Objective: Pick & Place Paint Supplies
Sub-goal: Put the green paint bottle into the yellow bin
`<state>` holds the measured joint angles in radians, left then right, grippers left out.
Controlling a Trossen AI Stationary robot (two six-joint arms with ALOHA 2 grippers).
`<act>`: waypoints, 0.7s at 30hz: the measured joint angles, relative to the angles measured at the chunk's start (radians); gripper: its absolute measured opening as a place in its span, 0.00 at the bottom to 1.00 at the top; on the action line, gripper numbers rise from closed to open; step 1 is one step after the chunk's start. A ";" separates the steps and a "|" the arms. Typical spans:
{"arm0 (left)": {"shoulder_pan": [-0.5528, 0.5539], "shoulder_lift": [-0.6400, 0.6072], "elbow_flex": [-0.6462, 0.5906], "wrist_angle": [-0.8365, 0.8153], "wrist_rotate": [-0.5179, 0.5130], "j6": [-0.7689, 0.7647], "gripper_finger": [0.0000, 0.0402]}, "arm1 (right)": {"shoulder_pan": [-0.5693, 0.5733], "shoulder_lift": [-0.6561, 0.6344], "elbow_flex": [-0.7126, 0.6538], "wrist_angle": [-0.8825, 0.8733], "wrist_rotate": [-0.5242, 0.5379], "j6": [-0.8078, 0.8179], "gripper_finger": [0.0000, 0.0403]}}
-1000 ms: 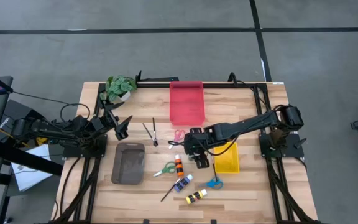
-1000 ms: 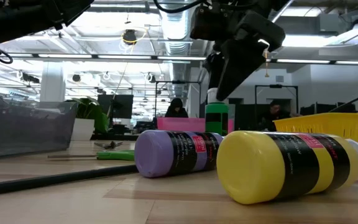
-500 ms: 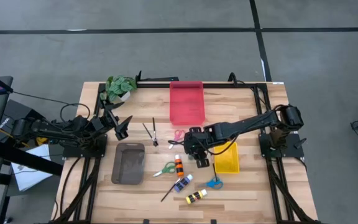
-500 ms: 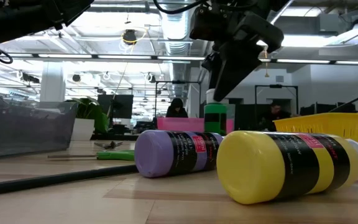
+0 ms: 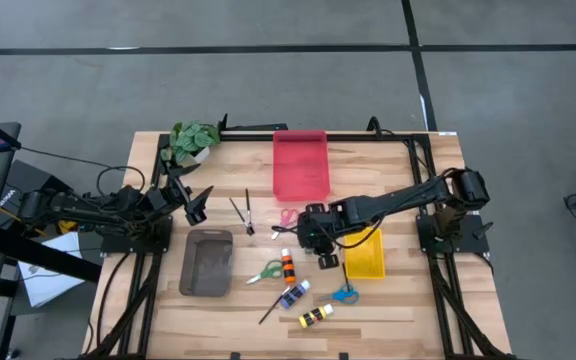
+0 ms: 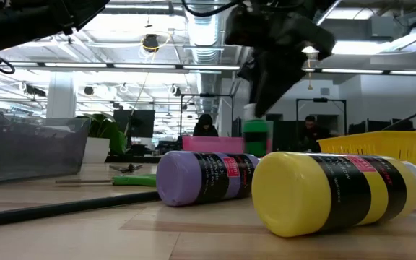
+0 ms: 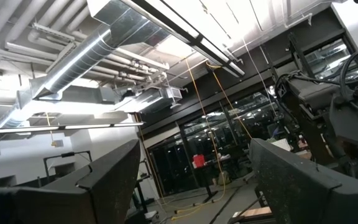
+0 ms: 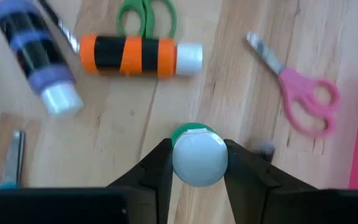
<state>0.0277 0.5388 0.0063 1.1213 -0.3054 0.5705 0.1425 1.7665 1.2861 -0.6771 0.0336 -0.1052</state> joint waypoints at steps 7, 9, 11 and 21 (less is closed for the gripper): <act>0.000 0.000 0.000 -0.008 0.000 -0.003 0.74 | 0.027 -0.152 0.000 -0.075 0.146 0.076 0.27; 0.000 0.000 0.000 -0.011 0.000 -0.006 0.74 | 0.034 -0.211 0.000 -0.102 0.154 0.124 0.27; 0.000 0.000 0.000 -0.016 0.000 -0.006 0.74 | 0.042 -0.260 0.001 -0.147 0.157 0.183 0.27; 0.000 0.000 0.000 -0.019 -0.002 -0.007 0.74 | 0.159 -0.351 0.001 -0.436 0.342 0.498 0.27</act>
<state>0.0277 0.5387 0.0063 1.1027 -0.3073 0.5632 0.3018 1.4155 1.2873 -1.1135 0.3754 0.3927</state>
